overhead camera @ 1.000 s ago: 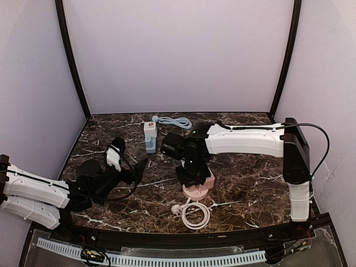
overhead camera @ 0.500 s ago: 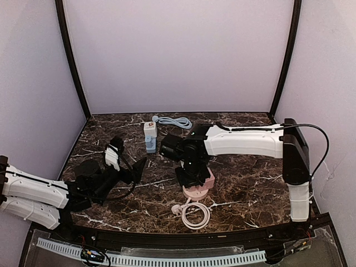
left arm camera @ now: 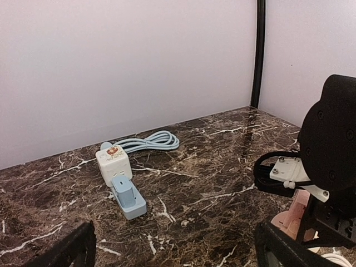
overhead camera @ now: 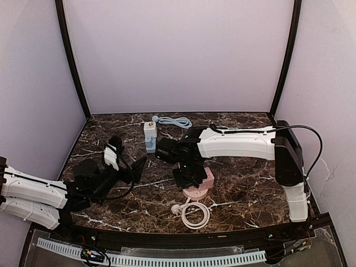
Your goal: Insert the plug
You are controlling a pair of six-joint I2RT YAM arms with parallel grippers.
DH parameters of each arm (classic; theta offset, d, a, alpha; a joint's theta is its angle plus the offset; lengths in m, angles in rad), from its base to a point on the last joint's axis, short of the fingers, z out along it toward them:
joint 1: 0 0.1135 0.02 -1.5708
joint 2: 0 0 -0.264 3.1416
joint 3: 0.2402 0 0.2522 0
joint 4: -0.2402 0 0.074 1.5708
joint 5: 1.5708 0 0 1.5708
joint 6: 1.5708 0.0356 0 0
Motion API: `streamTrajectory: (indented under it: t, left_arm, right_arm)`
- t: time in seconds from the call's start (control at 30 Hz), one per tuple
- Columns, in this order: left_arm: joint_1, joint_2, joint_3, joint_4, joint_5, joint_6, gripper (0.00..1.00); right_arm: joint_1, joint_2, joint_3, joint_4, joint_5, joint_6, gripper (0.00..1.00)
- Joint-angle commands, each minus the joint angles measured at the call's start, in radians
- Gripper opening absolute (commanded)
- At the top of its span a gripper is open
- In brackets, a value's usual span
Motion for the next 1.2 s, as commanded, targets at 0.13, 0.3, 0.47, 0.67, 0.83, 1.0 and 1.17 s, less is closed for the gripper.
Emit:
streamTrajectory:
  t: [0.13,0.3,0.47,0.67,0.83,1.0,1.17]
  left_arm:
    - [0.008,-0.021,-0.024,-0.014,0.014,-0.016,0.99]
    - [0.008,-0.031,-0.027,-0.015,0.013,-0.019,0.99]
    - [0.009,-0.039,-0.030,-0.019,0.014,-0.021,0.99]
    - [0.007,-0.041,-0.030,-0.019,0.016,-0.024,0.99]
    - [0.009,-0.051,-0.033,-0.022,0.017,-0.025,0.99]
    - [0.009,-0.059,-0.035,-0.025,0.017,-0.025,0.99]
    - [0.009,-0.060,-0.037,-0.028,0.016,-0.028,0.99]
  right_arm:
    - [-0.009,0.105,-0.077,0.027,-0.003,0.016,0.00]
    - [-0.007,0.055,-0.070,0.057,-0.052,-0.002,0.00]
    - [0.001,0.008,-0.042,0.052,-0.063,-0.012,0.09]
    - [0.012,-0.033,0.020,0.000,-0.034,-0.024,0.29]
    - [0.016,-0.058,0.085,-0.055,-0.004,-0.022,0.37]
    - [0.021,-0.073,0.195,-0.147,0.051,-0.012,0.44]
    - [0.022,-0.115,0.287,-0.207,0.111,-0.010,0.48]
